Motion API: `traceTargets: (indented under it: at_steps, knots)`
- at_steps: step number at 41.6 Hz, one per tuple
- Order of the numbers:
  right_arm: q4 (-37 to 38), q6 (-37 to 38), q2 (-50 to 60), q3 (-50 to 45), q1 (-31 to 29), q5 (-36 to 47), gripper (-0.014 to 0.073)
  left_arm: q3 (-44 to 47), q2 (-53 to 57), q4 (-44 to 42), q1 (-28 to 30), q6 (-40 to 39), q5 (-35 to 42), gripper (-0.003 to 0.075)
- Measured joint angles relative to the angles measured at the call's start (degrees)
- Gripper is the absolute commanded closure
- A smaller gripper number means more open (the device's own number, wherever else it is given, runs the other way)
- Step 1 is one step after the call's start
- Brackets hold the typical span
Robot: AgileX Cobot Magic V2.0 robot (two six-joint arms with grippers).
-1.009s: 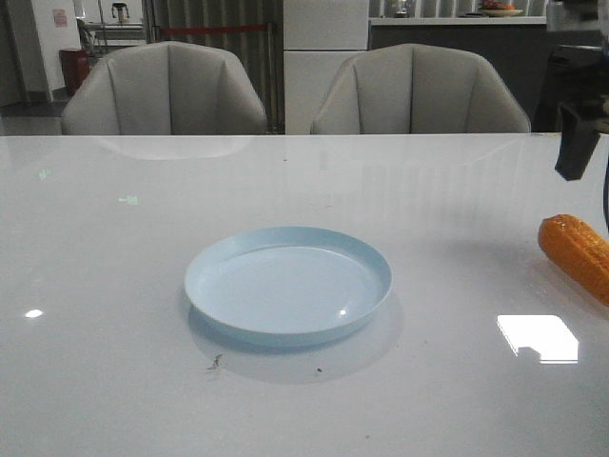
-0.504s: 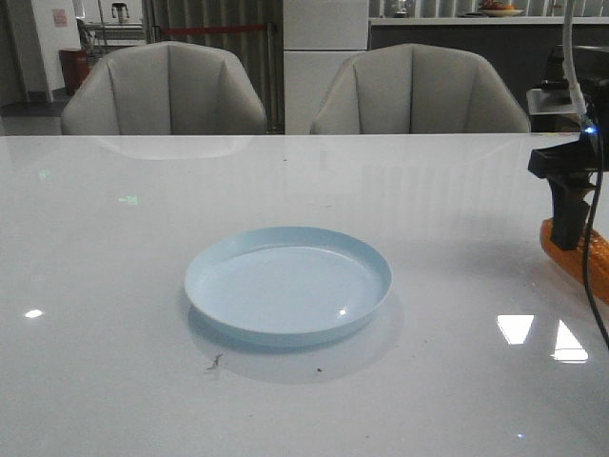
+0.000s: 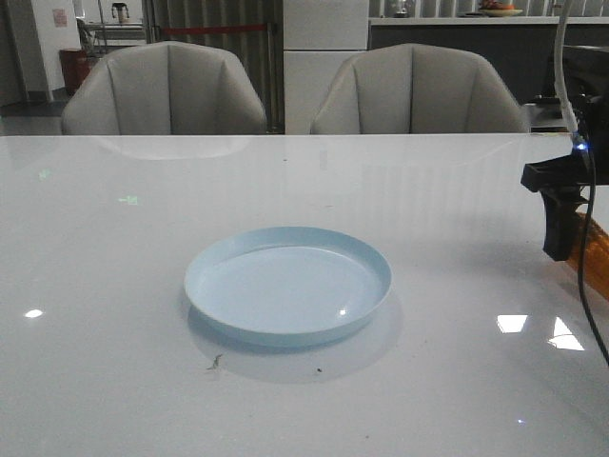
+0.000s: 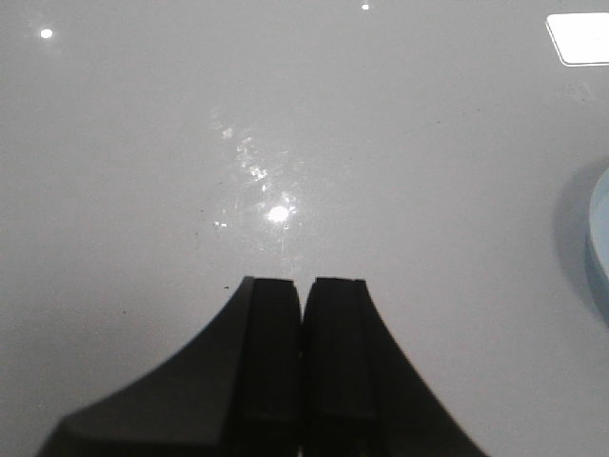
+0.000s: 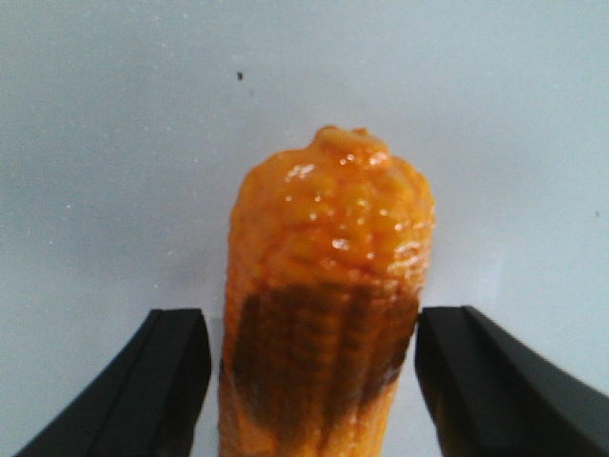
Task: Place corn on plate with both arms
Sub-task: 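Lower the right gripper over the orange corn cob, then close the right gripper on the corn cob and lift it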
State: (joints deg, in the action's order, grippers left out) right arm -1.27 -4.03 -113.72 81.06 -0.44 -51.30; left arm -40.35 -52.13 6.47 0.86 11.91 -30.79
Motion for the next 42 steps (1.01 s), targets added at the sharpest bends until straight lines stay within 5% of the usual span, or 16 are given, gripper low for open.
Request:
traceTargets:
  at_steps: [14, 30, 42]
  knots:
    - [0.21, 0.00, -3.04, 0.48, -0.09, -1.79, 0.0234, 0.00, 0.00, 0.00, 0.00, 0.00, 0.00, 0.0631]
    - [-0.83, -0.10, -3.54, 3.13, -0.09, -4.63, 0.0275, 0.00, 0.00, 0.03, 0.00, 0.00, 0.00, 0.0631]
    - [-5.58, -3.32, -3.54, 16.86, 1.20, -10.40, 0.0275, 0.00, 0.00, 0.03, 0.00, 0.00, -0.05, 0.0631]
